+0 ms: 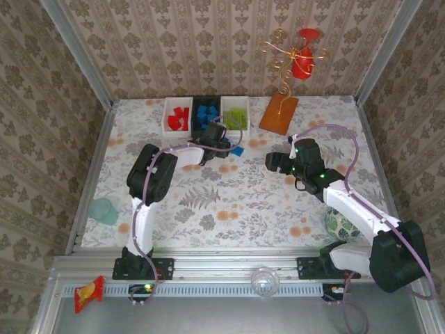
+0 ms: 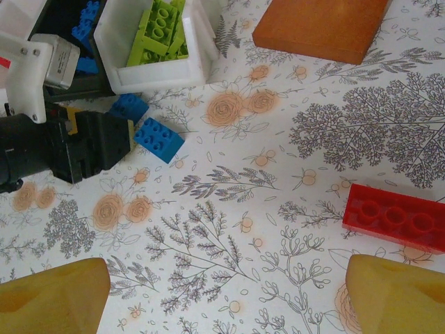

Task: Sort the legos into containers by color
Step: Pick up the lego from the top-center of the table, then place the lego in the container.

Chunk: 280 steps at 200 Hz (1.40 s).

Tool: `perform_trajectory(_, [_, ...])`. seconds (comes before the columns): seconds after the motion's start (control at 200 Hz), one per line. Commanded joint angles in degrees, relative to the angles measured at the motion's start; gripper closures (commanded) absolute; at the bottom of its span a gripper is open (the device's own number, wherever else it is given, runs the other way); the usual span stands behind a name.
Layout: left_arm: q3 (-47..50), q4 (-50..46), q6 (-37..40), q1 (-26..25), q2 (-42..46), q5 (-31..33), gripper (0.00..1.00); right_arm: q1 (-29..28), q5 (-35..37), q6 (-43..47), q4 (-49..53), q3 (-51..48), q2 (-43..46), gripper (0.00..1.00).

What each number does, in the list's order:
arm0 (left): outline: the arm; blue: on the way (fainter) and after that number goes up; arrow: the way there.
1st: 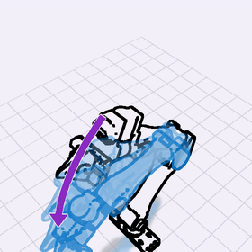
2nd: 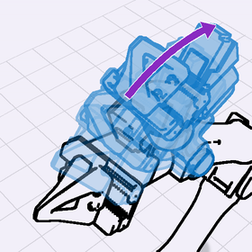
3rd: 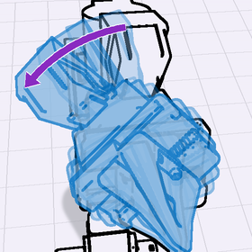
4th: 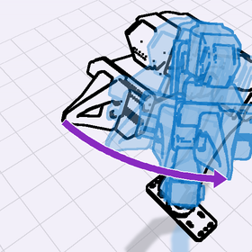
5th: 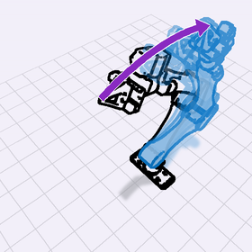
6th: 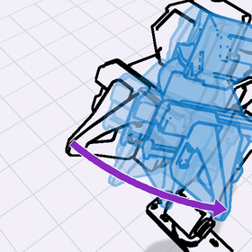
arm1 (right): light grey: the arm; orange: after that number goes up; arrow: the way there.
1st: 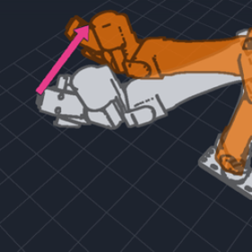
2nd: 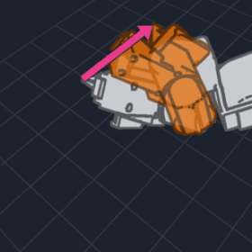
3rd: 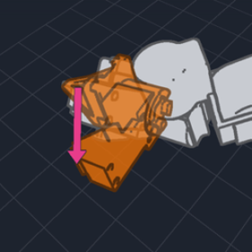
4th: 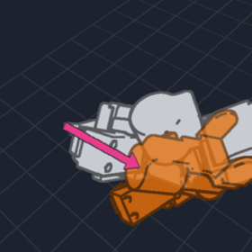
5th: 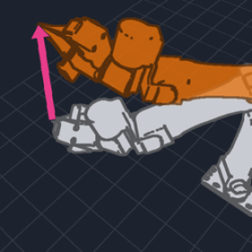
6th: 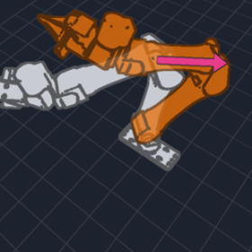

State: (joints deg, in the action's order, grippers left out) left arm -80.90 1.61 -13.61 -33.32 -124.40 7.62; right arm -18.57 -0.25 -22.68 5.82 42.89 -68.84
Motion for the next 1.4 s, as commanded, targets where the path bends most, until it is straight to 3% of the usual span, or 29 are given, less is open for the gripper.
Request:
perform_trajectory(0.0, [-1.9,-4.2,1.2,0.5,-2.6,-3.1,0.45,0.4,0.2,-0.3,-1.1,-0.7,0.1,0.11])
perform_trajectory(0.505, [-3.4,-5.6,2.1,0.5,-2.8,-4.4,0.62,0.5,0.1,-0.4,-1.2,-0.8,0.0,0.11])
perform_trajectory(0.76, [7.5,-3.2,1.8,-1.7,10.0,-2.9,0.63,0.5,0.1,-0.4,-1.3,-0.8,-0.1,0.11])
perform_trajectory(0.925, [11.2,-1.1,2.1,0.1,16.8,-1.3,0.63,0.5,-0.9,-0.9,-1.8,-0.5,-0.6,0.11])
perform_trajectory(1.15, [3.0,-2.9,3.1,5.3,13.1,-2.0,0.63,0.5,-0.6,-0.9,-1.4,-0.9,0.6,0.11])
perform_trajectory(1.395, [-11.6,-7.7,3.0,10.3,2.7,-4.1,0.6,0.6,-0.7,-1.0,-1.3,-1.1,1.2,0.11])
